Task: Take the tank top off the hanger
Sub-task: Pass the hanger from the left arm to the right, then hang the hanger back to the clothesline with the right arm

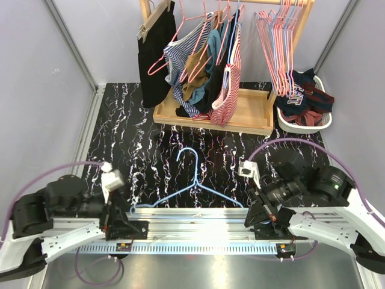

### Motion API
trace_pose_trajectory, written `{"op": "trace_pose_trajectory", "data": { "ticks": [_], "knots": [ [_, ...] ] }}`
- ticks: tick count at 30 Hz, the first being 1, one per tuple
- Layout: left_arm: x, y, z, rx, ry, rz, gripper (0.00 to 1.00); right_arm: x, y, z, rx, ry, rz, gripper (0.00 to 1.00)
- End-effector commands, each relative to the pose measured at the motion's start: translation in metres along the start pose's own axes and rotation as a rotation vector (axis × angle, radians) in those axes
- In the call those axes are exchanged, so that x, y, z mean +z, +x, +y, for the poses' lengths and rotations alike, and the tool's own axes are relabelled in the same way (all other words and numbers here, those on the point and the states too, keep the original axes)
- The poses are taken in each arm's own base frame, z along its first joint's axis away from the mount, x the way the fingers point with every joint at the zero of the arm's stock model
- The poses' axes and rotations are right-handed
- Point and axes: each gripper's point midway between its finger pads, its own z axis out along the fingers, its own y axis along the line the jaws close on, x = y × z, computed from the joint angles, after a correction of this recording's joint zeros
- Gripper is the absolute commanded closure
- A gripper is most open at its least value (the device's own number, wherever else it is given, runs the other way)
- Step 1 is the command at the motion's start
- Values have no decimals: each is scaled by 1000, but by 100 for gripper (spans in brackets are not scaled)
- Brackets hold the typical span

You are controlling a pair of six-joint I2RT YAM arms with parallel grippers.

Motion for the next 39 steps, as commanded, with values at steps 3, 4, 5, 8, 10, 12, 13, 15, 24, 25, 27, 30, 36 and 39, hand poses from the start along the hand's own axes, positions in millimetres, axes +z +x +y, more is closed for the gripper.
{"op": "trace_pose_trajectory", "data": {
  "ticks": [3,4,5,8,10,12,13,15,24,25,27,30,36,39],
  "knots": [
    [-59,-57,78,-85,-575,-366,1,-43,-30,-39,-19,389,-297,100],
    [-63,-65,79,-92,-586,-416,1,-54,-33,-39,-13,414,-370,100],
    [-69,-70,81,-95,-599,-467,1,-68,-41,-49,-7,499,-455,100],
    [-78,-83,80,-102,-590,-582,1,-107,-44,-66,28,671,-633,100],
    [-76,-89,81,-106,-574,-632,1,-131,-42,-69,36,729,-750,100],
    [-66,-87,84,-100,-550,-641,1,-160,-47,-67,16,768,-920,100],
    [-62,-90,83,-98,-533,-648,1,-172,-54,-62,-18,770,-990,100],
    [-48,-86,86,-95,-523,-605,1,-196,-53,-64,-25,829,-1110,100],
    [-23,-86,87,-80,-486,-556,1,-201,-129,-107,75,1206,-1068,100],
    [-22,-86,88,-77,-485,-552,1,-195,-140,-109,83,1211,-1052,100],
    [-18,-84,88,-74,-476,-544,1,-191,-175,-100,62,1202,-1051,100],
    [-15,-83,88,-73,-460,-550,1,-193,-203,-104,53,1244,-1057,100],
    [-14,-78,88,-72,-437,-566,1,-208,-254,-139,118,1192,-1057,100],
    [-17,-75,88,-77,-423,-583,1,-215,-271,-156,125,1191,-1044,100]
  ]
}}
